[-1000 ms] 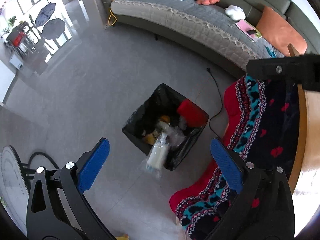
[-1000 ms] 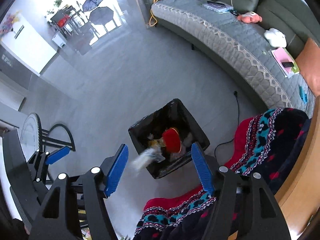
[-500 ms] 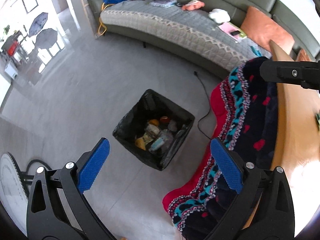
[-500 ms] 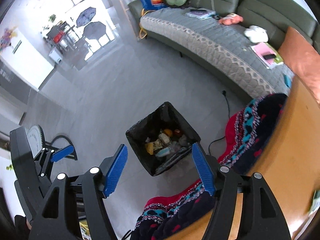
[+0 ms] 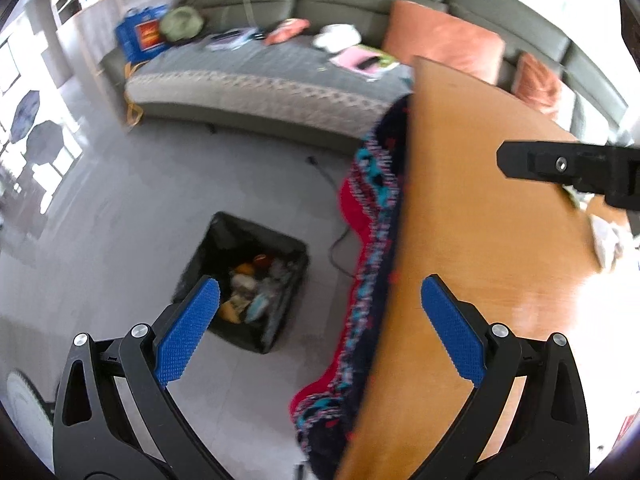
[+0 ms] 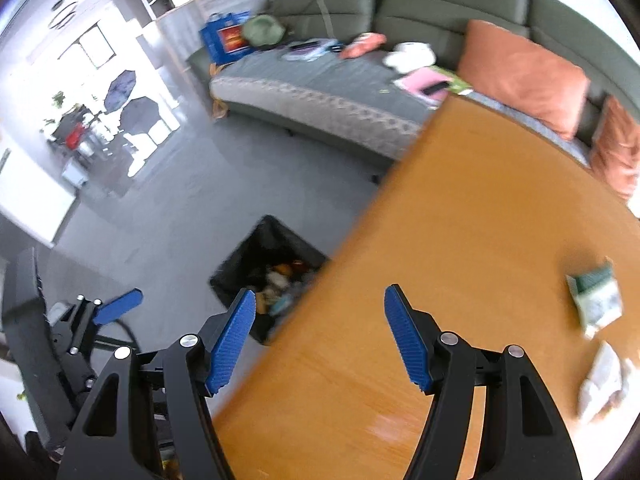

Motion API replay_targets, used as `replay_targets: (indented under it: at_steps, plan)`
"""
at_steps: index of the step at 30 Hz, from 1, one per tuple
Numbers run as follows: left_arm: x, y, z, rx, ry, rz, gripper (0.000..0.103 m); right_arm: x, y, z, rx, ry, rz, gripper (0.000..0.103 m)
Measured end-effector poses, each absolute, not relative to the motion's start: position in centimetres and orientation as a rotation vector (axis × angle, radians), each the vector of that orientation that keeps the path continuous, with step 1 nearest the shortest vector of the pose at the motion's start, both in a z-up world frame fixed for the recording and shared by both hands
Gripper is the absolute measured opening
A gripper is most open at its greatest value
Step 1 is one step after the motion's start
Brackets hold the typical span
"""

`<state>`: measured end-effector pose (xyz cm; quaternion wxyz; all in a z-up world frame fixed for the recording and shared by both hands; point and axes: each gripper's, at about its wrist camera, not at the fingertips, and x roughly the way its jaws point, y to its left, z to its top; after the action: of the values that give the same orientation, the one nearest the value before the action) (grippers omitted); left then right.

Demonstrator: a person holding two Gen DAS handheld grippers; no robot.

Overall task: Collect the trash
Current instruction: 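Move both open tools back over the table toward the white cloth, then grasp the white cloth with the left tool while the right tool grasps the small clear cup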

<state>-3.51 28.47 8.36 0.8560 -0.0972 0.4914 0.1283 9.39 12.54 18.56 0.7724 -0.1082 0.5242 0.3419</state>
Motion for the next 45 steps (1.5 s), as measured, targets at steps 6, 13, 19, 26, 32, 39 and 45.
replay_targets:
  at_steps: [6, 13, 19, 26, 32, 39, 45]
  plan:
    - [-1.4, 21.1, 9.0, -0.149, 1.023, 0.163, 0.098, 10.4, 4.2, 18.5, -0.185, 1.13, 0.649, 0.068]
    - [1.1, 13.3, 9.0, -0.107, 1.029, 0.056, 0.098, 11.7, -5.6, 17.7, -0.12, 1.13, 0.545, 0.068]
    - [3.2, 6.6, 8.7, -0.051, 1.046, -0.036, 0.098, 13.2, -13.6, 16.9, -0.083, 1.138, 0.451, 0.068]
    - [5.2, 0.5, 8.3, -0.001, 1.064, -0.107, 0.098, 15.4, -21.9, 14.6, -0.002, 1.186, 0.345, 0.062]
    - [6.2, -2.7, 7.8, 0.039, 1.089, -0.138, 0.098, 16.5, -26.8, 11.0, 0.087, 1.267, 0.274, 0.041]
    - [7.5, -4.5, 6.9, 0.06, 1.122, -0.16, 0.098, 18.0, -27.3, 8.2, 0.11, 1.315, 0.264, 0.036]
    - [8.9, -5.9, 6.2, 0.071, 1.149, -0.191, 0.098, 19.6, -26.7, 6.9, 0.077, 1.325, 0.24, 0.036]
